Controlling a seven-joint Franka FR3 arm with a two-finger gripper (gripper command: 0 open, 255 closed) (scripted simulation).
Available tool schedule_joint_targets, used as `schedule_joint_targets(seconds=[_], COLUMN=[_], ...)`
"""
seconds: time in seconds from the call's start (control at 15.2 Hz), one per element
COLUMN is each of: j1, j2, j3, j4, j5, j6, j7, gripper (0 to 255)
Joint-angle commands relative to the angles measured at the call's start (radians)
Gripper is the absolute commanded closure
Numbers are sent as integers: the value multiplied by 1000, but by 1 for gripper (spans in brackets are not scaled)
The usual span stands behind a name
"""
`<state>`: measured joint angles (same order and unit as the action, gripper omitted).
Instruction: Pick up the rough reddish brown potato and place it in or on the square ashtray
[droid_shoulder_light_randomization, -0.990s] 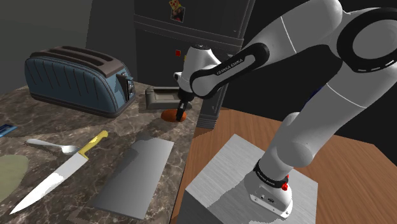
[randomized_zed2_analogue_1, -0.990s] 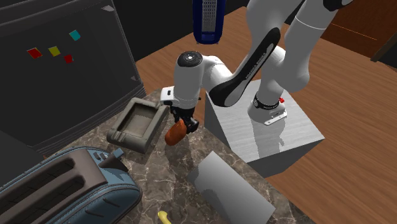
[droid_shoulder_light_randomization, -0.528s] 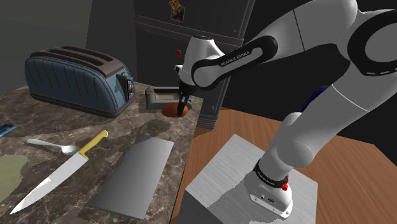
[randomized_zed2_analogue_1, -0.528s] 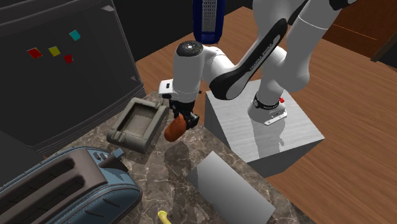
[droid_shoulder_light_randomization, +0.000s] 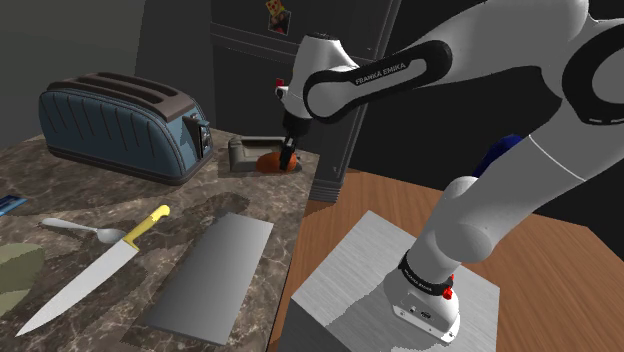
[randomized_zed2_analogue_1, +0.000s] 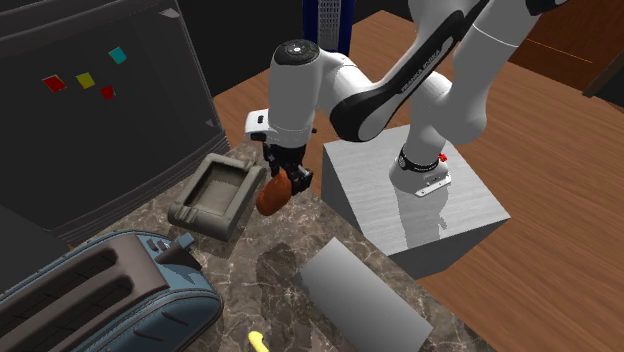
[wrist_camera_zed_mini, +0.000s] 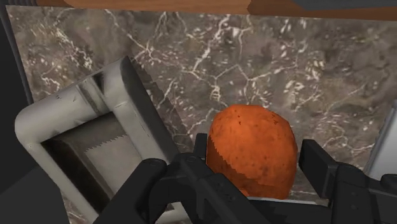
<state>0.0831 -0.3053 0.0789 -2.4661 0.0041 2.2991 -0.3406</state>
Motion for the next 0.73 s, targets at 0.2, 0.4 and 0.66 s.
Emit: schedule_joint_targets(seconds=[0.2,0.4,0.66], j1=[1,1,-29], j2=[-30,-44,71], j3=[-2,-3,-48], j4=[45,73,196], j5=[2,3,-8], j6=[-75,-117,-125], j7=[-3,-4,-71], gripper=[255,255,255])
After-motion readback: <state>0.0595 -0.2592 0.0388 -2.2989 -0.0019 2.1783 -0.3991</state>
